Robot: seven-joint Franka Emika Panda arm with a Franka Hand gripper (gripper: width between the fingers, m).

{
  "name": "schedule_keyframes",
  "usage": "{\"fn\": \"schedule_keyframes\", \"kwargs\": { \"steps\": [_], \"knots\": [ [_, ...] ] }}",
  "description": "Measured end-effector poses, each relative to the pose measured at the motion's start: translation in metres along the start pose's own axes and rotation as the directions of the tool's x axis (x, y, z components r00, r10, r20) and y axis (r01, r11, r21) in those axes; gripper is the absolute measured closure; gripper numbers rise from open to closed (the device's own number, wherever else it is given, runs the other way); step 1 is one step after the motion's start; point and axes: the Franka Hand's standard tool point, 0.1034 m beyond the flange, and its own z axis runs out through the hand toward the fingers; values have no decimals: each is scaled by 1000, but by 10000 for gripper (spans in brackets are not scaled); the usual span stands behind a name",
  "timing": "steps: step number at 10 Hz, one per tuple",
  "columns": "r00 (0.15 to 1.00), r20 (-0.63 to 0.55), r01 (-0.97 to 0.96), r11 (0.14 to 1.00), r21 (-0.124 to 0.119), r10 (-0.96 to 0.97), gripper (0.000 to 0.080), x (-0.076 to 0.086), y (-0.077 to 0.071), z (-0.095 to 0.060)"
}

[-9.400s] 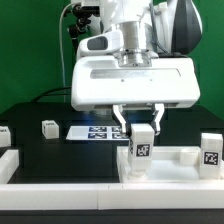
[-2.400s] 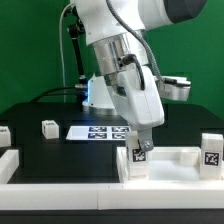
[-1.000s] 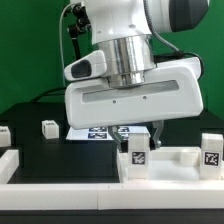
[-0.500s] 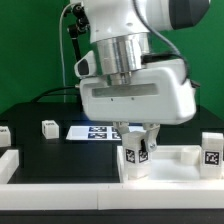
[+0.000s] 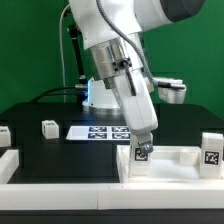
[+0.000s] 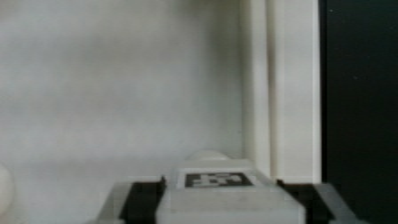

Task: Assemble square table

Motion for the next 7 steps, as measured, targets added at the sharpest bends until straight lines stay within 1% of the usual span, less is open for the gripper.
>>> {"fn": "schedule_keyframes", "kwargs": {
  "steps": [1,2,3,4,5,6,7],
  "knots": [
    [1000,0,12,1000,0,-12,505,0,0,0],
    [972,-13,234,972,-15,-234,418,3,0,-1],
    [916,-12,400,916,-32,-401,237,3,0,-2],
    [900,-12,435,900,-33,-436,237,3,1,-2],
    [866,-10,500,866,-35,-500,169,3,1,-2],
    [841,-8,540,841,-35,-540,153,3,1,-2],
    [774,-6,633,773,-40,-633,150,3,1,-2]
  ]
}}
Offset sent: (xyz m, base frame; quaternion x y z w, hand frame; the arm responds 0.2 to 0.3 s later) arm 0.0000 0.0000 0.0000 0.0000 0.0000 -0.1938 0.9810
